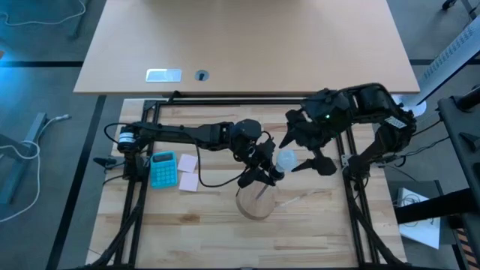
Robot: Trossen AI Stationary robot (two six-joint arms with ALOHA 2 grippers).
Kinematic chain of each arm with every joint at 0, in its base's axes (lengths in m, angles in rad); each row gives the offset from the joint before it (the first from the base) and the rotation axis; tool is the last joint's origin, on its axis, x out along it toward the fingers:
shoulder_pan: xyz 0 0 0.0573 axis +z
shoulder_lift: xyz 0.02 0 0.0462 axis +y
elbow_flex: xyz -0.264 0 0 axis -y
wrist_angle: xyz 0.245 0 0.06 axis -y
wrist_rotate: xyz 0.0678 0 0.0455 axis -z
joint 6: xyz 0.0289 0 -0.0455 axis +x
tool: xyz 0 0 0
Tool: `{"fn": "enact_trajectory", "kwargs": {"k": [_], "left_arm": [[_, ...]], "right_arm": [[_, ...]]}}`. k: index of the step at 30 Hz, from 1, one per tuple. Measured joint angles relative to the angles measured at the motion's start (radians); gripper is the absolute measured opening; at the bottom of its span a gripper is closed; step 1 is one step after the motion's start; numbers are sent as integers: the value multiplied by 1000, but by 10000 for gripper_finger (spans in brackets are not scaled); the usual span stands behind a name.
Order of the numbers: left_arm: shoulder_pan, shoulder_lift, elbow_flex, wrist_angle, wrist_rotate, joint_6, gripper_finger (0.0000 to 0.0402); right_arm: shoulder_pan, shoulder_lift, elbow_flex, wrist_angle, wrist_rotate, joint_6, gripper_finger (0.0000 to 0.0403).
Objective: Screw lightbulb
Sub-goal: Insert the lightbulb into the lamp
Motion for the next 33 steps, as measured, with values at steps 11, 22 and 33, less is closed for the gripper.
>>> {"fn": "enact_trajectory", "kwargs": {"k": [11, 22, 33], "left_arm": [[-23, -1, -1, 8, -31, -6, 143], [-24, -8, -1, 37, -42, 5, 143], [-23, -16, -1, 52, -118, 10, 143]], "right_arm": [[4, 17, -2, -51, -26, -175, 352], [3, 17, -16, -80, -18, -177, 300], [4, 18, -22, -78, 36, -129, 251]]}}
